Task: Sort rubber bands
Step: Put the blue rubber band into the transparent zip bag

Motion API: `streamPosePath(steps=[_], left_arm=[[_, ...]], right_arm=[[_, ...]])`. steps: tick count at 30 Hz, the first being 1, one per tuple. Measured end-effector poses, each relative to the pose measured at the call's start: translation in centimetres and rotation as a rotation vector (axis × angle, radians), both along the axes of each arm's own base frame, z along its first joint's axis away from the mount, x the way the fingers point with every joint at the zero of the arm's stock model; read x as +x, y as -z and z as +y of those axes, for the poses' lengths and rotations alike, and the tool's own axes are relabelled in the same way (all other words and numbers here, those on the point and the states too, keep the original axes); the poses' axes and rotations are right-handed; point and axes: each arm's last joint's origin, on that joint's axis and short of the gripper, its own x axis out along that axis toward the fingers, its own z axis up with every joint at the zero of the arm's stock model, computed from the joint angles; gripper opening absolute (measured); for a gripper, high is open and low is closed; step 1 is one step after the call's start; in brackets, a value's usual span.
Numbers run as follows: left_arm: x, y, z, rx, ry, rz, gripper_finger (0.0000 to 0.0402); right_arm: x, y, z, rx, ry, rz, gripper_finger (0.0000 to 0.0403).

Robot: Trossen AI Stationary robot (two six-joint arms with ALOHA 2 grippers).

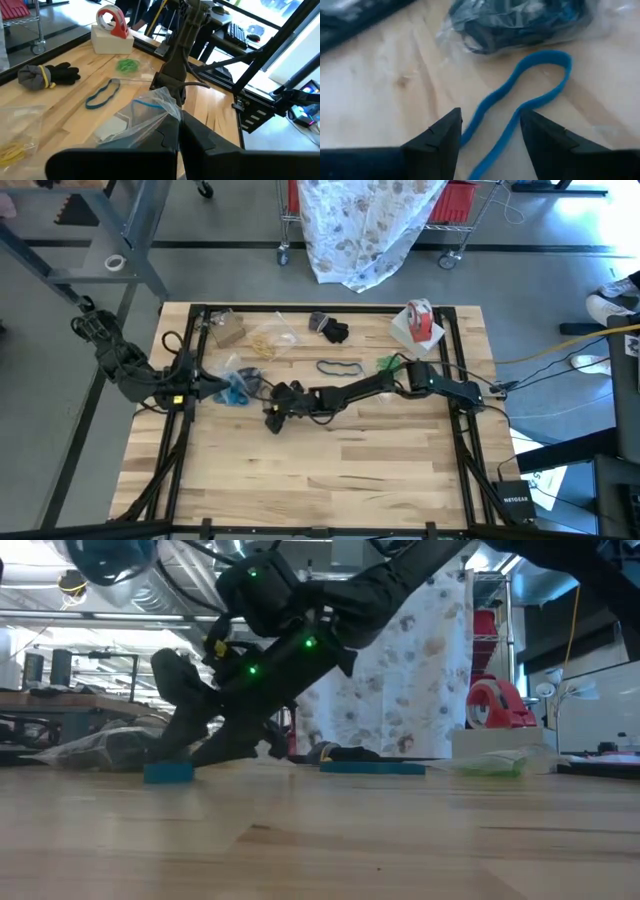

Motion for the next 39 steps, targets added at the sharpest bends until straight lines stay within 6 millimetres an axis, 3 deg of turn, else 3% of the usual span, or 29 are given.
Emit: streamPosePath(steps=[5, 13, 18, 29, 34, 39], left_arm=[[0.1, 0.0, -0.1, 0.015, 0.006, 0.006, 0.0001], [0.3, 0.2, -0.3, 0.029, 0.007, 0.018, 0.0001], [0.4, 0.3, -0.3, 0.024, 0.004, 0.023, 0.0001], [0.6, 0.5, -0.5, 0.028, 0.001, 0.038, 0.0001], [0.7, 0.5, -0.6, 0.029, 0.000, 0.042, 0.0001], [0.7, 0.5, -0.7, 0.028, 0.005, 0.044, 0.0001]], right_arm=[[-0.1, -0.1, 0.4, -0.067, -0.005, 0.043, 0.0195], [0.4, -0.9, 2.7, -0.161, -0.009, 0.019, 0.0195], [0.3, 0.4, 2.3, -0.153, 0.031, 0.057, 0.0195], [0.1, 1.2, 2.3, -0.171, 0.026, 0.093, 0.0194], [0.1, 1.9, 2.3, -0.196, 0.026, 0.123, 0.0160], [0.0, 2.0, 2.2, -0.200, 0.027, 0.129, 0.0091]])
